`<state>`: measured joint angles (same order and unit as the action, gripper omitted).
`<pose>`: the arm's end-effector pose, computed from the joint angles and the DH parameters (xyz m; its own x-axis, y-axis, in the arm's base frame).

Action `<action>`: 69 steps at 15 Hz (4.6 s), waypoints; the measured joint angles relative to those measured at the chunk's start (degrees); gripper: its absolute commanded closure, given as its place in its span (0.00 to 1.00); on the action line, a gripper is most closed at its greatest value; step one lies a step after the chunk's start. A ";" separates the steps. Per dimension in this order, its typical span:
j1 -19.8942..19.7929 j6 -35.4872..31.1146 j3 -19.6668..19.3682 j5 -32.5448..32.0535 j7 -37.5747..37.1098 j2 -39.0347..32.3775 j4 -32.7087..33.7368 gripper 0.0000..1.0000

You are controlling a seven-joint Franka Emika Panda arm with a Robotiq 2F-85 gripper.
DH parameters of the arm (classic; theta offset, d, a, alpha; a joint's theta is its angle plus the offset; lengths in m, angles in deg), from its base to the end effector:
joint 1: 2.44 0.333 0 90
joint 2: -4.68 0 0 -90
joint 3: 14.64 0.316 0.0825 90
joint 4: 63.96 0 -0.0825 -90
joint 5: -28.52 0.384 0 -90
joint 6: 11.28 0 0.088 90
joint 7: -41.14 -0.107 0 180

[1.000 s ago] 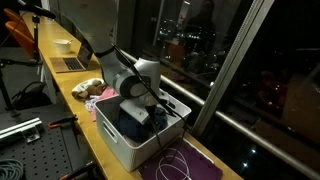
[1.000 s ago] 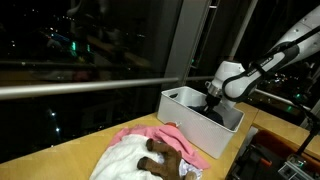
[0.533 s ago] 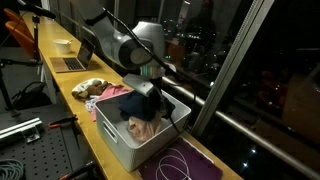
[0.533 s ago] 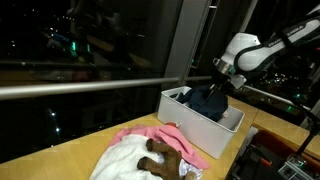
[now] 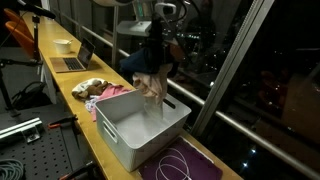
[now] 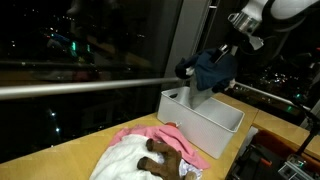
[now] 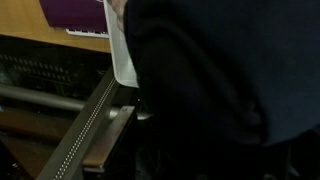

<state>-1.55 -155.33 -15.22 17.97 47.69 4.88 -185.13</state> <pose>0.5759 0.0047 0.4584 0.8948 0.2642 0.3599 0.2029 -0.9587 0.1993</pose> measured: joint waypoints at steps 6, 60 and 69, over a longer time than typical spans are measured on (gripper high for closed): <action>4.94 5.42 7.08 -1.01 -4.34 6.33 2.40 0.98; 12.44 6.78 15.32 5.55 -6.87 -13.86 10.41 0.00; 14.39 6.64 15.31 3.70 -9.31 -15.58 9.67 0.00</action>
<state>12.84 -148.69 0.10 21.67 38.38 -10.70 -175.46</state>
